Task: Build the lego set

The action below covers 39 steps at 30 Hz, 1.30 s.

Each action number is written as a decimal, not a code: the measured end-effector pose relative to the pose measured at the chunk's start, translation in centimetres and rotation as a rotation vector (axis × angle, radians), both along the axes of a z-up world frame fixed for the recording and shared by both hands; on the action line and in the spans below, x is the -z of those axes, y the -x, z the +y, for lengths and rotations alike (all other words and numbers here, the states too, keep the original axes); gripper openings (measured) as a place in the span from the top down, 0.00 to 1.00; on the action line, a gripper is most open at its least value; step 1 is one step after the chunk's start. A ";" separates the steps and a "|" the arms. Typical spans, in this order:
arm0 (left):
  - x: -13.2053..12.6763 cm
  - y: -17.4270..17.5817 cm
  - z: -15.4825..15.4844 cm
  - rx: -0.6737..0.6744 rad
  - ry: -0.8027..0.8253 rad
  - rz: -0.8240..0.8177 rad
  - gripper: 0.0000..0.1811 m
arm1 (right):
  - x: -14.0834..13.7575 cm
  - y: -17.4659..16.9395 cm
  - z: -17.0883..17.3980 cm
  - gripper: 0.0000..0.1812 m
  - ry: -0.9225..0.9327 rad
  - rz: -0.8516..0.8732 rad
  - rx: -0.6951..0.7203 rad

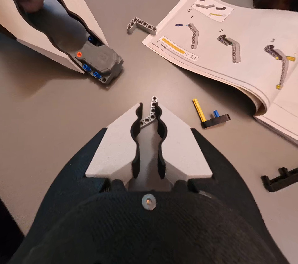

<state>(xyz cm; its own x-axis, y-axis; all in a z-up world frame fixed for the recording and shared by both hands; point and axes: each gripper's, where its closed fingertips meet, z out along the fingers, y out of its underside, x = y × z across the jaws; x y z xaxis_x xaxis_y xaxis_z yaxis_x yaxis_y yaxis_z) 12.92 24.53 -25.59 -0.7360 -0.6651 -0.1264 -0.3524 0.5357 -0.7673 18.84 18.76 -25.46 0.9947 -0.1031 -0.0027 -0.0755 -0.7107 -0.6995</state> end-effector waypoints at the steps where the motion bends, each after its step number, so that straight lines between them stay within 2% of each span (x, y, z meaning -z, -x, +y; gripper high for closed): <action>1: 0.0 0.0 0.0 0.000 -0.002 -0.002 0.79 | 0.1 -0.2 0.0 0.95 0.013 -0.026 -0.016; 5: 0.0 -0.4 -0.2 -0.004 -0.011 -0.014 0.79 | 0.1 -0.5 -0.2 0.98 0.001 -0.154 -0.134; 7: 0.0 -0.6 -0.5 -0.005 -0.013 -0.017 0.79 | 0.1 -0.3 -0.5 1.00 -0.018 -0.131 -0.163; 10: 0.0 -1.0 -0.9 0.000 -0.013 -0.017 0.79 | -1.1 -1.1 -1.2 1.00 -0.085 -0.096 -0.100; 14: 0.0 -1.9 -1.8 0.007 -0.005 -0.006 0.79 | -2.0 -0.5 -2.2 0.86 -0.140 0.019 -0.037; 18: 0.0 -2.9 -2.9 0.038 -0.008 0.000 0.79 | -0.4 -0.1 -2.9 0.81 -0.104 -0.023 -0.027; 21: 0.0 -3.5 -3.3 0.034 -0.004 0.005 0.79 | 0.3 -0.1 -3.2 0.83 -0.088 -0.021 -0.031; 23: 0.0 -3.7 -3.5 0.031 0.000 0.003 0.79 | 0.4 0.1 -3.2 0.90 -0.099 -0.016 -0.053; 31: 0.0 -3.6 -3.6 0.033 -0.045 -0.050 0.79 | 0.4 -1.7 -4.9 0.96 -0.046 -0.114 -0.128; 33: 0.1 -3.4 -3.5 0.034 -0.053 -0.044 0.80 | 0.4 -1.8 -5.3 0.96 -0.034 -0.129 -0.153; 36: 0.4 -3.3 -3.4 0.023 -0.060 -0.031 0.80 | 0.6 -1.9 -5.6 0.90 -0.030 -0.096 -0.146; 39: 0.3 -3.3 -3.4 0.022 -0.062 -0.034 0.80 | 0.6 -1.8 -5.8 0.90 -0.033 -0.085 -0.157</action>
